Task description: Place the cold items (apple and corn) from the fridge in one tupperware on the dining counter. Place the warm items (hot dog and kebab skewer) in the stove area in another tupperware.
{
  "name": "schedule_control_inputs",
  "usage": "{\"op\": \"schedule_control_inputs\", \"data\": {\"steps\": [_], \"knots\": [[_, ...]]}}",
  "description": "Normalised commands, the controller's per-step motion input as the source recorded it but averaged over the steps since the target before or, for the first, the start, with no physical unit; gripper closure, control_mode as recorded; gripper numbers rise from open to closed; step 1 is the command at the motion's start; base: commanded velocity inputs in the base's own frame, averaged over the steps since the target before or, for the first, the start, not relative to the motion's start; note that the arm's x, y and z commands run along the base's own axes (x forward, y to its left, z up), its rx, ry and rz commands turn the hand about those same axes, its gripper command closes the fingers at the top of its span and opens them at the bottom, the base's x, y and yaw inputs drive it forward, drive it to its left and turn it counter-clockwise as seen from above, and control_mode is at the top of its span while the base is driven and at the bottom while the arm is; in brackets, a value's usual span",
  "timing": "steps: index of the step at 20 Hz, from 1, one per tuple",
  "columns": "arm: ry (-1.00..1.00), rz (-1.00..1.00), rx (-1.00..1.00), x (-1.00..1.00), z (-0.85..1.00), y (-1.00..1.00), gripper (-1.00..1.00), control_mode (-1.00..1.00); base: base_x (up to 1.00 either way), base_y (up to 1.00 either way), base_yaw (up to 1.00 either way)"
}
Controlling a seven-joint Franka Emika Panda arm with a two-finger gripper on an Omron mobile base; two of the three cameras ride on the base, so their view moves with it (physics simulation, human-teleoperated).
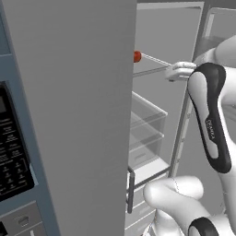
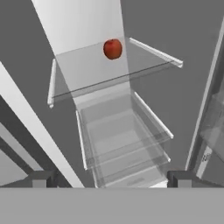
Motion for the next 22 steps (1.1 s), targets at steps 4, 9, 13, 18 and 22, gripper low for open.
{"op": "schedule_control_inputs", "data": {"steps": [4,9,13,18,22], "knots": [[-0.01,0.21,0.01,0.42,0.03,-0.01,-1.0,-1.0,0.0,0.0,0.0],[0.0,0.17,0.0,0.48,0.0,0.0,-1.0,-1.0,0.0,0.0,0.0],[0.0,0.1,0.0,0.56,0.0,0.01,-1.0,-1.0,0.0,0.0,0.0],[0.0,-0.01,0.0,0.52,0.0,0.13,-1.0,-1.0,0.0,0.0,0.0],[0.0,-0.04,0.0,0.5,0.0,0.19,-1.0,-1.0,0.0,0.0,0.0]]}}
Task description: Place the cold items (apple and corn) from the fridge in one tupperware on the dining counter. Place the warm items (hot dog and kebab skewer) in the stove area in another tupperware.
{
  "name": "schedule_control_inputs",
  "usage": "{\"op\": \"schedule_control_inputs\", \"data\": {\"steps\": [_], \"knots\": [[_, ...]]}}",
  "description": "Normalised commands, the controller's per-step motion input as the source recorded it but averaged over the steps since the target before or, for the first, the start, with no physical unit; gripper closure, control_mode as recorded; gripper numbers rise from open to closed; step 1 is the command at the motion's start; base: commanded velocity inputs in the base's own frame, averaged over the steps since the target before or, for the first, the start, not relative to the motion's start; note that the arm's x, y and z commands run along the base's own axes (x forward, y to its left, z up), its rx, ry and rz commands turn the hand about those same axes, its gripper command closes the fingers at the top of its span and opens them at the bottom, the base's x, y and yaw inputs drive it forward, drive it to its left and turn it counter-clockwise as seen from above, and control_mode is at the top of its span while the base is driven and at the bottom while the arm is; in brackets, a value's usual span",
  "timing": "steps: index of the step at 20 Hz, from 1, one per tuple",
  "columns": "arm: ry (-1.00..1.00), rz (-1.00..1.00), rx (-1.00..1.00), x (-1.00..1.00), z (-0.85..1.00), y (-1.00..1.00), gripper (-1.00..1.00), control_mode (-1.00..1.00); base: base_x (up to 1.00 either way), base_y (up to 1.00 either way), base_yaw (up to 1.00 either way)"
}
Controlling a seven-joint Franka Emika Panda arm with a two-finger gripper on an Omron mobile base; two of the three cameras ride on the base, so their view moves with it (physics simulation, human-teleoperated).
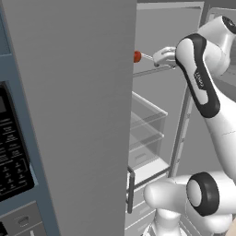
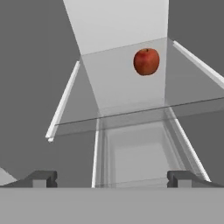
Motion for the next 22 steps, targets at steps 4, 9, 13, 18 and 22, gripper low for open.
{"op": "schedule_control_inputs", "data": {"steps": [4,9,13,18,22], "knots": [[0.0,0.0,-0.02,0.47,-0.04,0.03,-1.0,-1.0,0.0,0.0,0.0],[-0.01,0.0,-0.01,0.44,-0.01,0.0,-1.0,-1.0,0.0,0.0,0.0],[-0.03,0.0,0.0,0.43,-0.01,0.01,-1.0,-1.0,0.0,0.0,0.0],[-0.06,0.0,0.0,0.32,-0.06,0.09,-1.0,-1.0,0.0,0.0,0.0],[-0.06,0.0,-0.01,0.36,-0.06,0.11,-1.0,-1.0,0.0,0.0,0.0]]}}
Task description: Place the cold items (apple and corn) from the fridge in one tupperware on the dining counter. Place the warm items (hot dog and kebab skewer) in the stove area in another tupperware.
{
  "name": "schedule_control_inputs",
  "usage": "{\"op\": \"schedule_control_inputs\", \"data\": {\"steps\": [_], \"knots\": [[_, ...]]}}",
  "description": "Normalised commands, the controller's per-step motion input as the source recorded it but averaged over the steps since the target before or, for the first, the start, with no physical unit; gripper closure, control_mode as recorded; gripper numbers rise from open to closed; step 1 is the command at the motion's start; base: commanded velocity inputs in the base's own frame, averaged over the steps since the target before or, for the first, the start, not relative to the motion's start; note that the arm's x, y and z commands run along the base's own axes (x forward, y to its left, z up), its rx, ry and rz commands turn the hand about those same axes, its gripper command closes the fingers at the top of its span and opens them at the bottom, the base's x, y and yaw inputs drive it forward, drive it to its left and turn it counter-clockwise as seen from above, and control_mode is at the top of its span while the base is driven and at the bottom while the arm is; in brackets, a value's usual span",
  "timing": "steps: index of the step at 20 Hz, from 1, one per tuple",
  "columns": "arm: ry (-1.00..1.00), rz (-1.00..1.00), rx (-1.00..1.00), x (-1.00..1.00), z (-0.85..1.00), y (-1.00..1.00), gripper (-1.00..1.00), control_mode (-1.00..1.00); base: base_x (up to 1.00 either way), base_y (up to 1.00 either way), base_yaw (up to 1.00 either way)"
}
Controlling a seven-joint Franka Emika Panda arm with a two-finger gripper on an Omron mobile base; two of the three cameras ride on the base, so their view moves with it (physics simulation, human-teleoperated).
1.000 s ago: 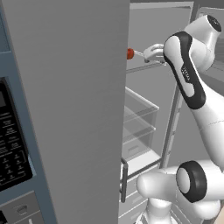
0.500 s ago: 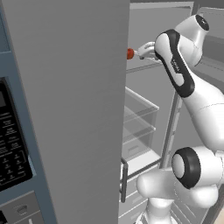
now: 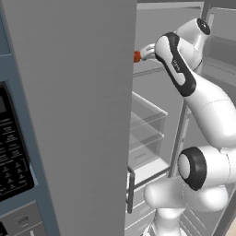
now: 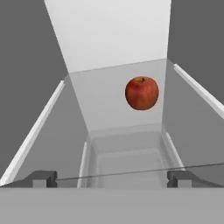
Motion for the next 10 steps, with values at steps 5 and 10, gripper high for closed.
{"op": "schedule_control_inputs", "data": {"steps": [5,10], "knots": [[-0.01,0.0,-0.06,0.42,-0.15,0.06,-1.0,-1.0,0.0,0.0,0.0],[0.0,0.0,-0.03,0.45,-0.1,0.04,-1.0,-1.0,0.0,0.0,0.0]]}}
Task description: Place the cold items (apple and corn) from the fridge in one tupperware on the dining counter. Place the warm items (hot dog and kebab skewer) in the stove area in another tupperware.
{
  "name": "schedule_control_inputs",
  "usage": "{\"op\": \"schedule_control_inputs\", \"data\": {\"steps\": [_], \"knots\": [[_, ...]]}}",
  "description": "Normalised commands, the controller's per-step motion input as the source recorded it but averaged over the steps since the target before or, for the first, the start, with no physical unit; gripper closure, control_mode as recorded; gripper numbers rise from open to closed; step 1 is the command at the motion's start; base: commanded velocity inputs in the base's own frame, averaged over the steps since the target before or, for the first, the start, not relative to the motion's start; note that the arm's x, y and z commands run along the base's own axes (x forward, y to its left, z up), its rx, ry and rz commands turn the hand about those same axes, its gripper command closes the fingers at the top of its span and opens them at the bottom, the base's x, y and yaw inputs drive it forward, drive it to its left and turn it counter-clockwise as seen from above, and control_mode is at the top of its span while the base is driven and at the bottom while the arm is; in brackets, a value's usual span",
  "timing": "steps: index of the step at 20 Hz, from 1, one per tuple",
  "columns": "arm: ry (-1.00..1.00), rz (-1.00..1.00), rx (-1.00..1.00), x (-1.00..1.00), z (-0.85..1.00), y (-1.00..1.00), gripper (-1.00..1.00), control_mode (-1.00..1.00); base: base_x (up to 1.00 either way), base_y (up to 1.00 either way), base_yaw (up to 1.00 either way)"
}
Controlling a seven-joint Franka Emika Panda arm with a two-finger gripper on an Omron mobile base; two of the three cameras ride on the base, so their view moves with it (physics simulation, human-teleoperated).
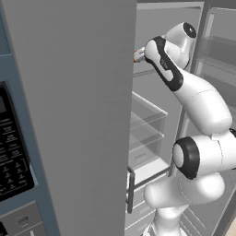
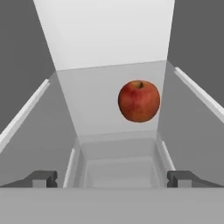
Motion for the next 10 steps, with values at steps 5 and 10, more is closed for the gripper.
{"op": "schedule_control_inputs", "data": {"steps": [5,10], "knots": [[0.0,0.0,0.0,0.45,-0.02,0.03,-1.0,-1.0,0.0,0.0,0.0],[0.0,0.0,0.0,0.48,-0.07,0.04,-1.0,-1.0,0.0,0.0,0.0]]}}
